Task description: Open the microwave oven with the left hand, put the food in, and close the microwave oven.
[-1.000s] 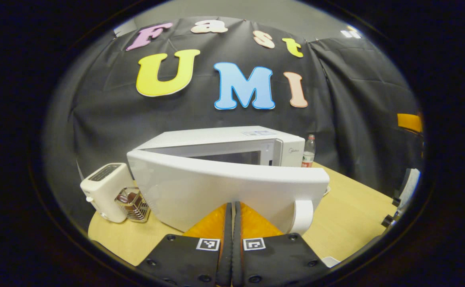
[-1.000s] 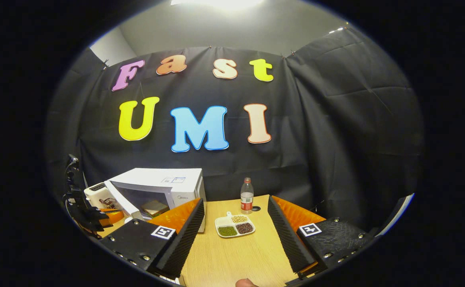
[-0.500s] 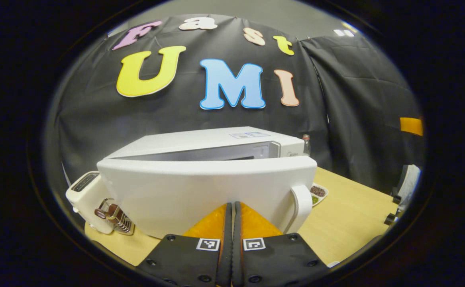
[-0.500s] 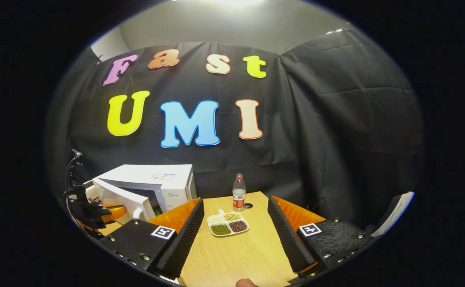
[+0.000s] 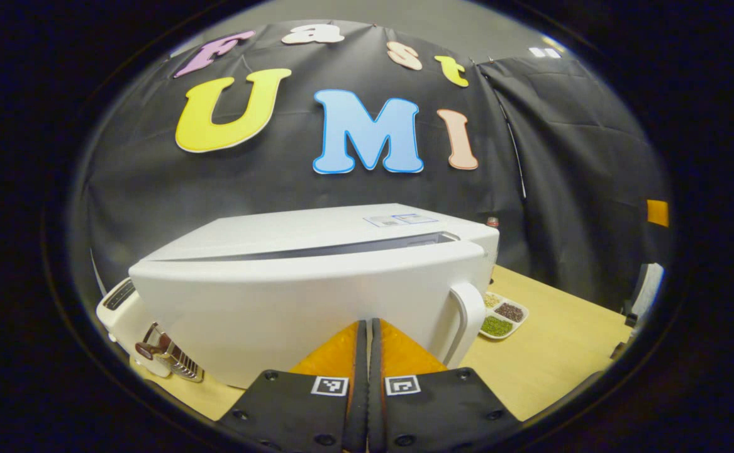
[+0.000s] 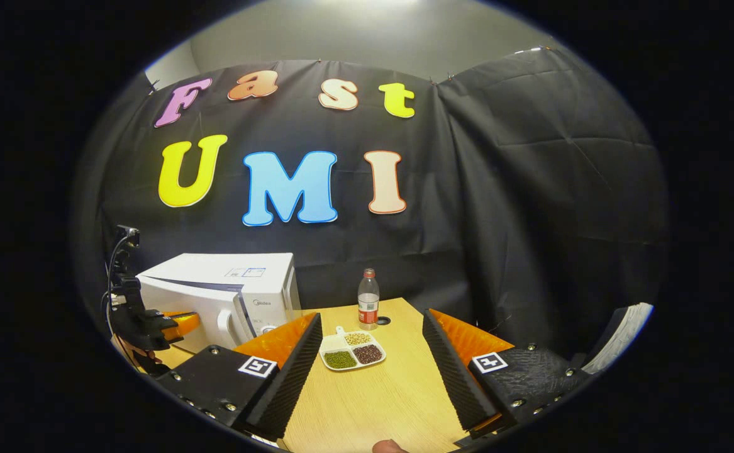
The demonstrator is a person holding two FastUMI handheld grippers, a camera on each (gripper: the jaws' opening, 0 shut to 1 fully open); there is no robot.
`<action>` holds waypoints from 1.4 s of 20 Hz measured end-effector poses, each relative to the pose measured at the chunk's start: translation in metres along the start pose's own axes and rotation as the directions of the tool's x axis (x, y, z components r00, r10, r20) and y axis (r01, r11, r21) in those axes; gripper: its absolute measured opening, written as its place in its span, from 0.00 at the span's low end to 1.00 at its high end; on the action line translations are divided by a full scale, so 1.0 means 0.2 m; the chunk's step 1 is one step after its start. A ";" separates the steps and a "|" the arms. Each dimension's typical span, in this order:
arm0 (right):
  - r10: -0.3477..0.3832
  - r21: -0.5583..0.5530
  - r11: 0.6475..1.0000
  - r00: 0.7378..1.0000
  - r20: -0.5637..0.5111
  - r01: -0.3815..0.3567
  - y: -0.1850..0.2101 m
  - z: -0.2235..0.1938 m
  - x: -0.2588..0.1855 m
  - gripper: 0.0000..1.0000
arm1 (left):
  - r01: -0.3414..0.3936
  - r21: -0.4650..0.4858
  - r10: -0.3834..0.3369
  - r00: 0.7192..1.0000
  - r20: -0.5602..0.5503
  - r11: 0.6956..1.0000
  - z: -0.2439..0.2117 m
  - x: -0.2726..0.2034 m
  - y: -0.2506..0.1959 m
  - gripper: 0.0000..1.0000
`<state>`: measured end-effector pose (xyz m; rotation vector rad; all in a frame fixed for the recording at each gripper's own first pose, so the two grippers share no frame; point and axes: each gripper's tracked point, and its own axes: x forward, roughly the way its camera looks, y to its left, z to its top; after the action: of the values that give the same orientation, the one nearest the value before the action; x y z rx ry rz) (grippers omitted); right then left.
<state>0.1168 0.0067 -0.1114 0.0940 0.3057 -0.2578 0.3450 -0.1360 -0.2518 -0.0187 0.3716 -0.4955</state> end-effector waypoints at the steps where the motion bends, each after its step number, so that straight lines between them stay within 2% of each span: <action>1: -0.007 0.002 1.000 1.000 0.001 0.007 -0.01 0.00 0.00 0.97 | -0.008 -0.001 0.008 1.000 0.000 1.000 0.01 0.02 0.01 0.07; 8: -0.027 0.026 0.999 1.000 -0.001 0.027 -0.04 -0.02 0.01 0.97 | -0.030 -0.041 0.031 1.000 0.007 0.999 0.03 0.06 0.05 0.07; 13: -0.012 0.042 0.999 1.000 -0.024 0.013 -0.02 -0.05 -0.01 0.97 | -0.051 -0.038 0.051 0.999 0.011 0.998 0.06 0.10 0.07 0.07; 14: -0.006 0.041 0.999 1.000 -0.025 0.007 -0.01 -0.05 -0.02 0.97 | -0.025 -0.076 0.026 1.000 0.016 0.997 0.06 0.10 0.02 0.07; 17: 0.015 0.029 0.999 1.000 -0.019 -0.015 0.02 -0.04 -0.04 0.97 | -0.083 -0.035 0.084 0.996 0.035 0.996 0.13 0.07 0.03 0.07; 18: 0.024 0.026 0.999 1.000 -0.015 -0.023 0.03 -0.03 -0.05 0.97 | -0.079 -0.032 0.080 0.995 0.056 0.996 0.17 0.04 0.01 0.10; 23: 0.106 0.021 0.994 0.994 0.014 -0.107 0.08 0.03 -0.13 0.97 | -0.102 -0.024 0.104 0.987 0.121 0.994 0.31 -0.24 -0.05 0.07; 28: 0.202 0.007 0.979 0.978 0.058 -0.203 0.07 0.10 -0.24 0.97 | -0.188 -0.007 0.186 0.964 0.192 0.982 0.47 -0.64 -0.07 0.06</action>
<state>0.0823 0.0288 -0.0776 0.1290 0.2352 -0.0596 0.2670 -0.0950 -0.1173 -0.0199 0.1788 -0.3054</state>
